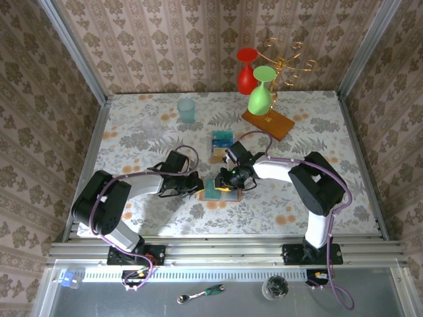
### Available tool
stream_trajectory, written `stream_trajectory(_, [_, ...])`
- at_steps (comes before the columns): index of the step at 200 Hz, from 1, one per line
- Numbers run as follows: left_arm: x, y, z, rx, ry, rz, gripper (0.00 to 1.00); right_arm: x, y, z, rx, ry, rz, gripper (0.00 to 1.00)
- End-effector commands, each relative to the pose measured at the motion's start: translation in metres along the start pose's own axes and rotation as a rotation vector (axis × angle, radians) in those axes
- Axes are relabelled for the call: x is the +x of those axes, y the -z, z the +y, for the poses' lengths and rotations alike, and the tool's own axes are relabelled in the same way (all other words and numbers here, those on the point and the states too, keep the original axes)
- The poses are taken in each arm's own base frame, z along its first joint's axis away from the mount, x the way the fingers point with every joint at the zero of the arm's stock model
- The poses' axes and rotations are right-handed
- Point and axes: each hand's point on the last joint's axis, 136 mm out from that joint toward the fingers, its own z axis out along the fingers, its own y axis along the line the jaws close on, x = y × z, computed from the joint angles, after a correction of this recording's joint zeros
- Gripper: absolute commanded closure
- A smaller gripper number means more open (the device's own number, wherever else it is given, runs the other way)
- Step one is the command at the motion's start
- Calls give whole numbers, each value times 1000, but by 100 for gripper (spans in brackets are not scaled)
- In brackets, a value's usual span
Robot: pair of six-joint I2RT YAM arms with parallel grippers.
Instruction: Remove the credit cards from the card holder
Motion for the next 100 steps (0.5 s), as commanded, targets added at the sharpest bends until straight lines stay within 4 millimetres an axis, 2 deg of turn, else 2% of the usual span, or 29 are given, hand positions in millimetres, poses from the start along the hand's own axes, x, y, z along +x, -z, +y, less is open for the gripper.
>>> stream_trajectory(1, [7, -2, 15, -38, 14, 21, 97, -1, 11, 0, 46, 19, -18, 75])
stream_trajectory(58, [6, 1, 12, -31, 9, 16, 97, -5, 16, 5, 43, 43, -46, 75])
stream_trajectory(100, [0, 7, -1, -9, -9, 1, 97, -6, 16, 6, 41, 50, -48, 75])
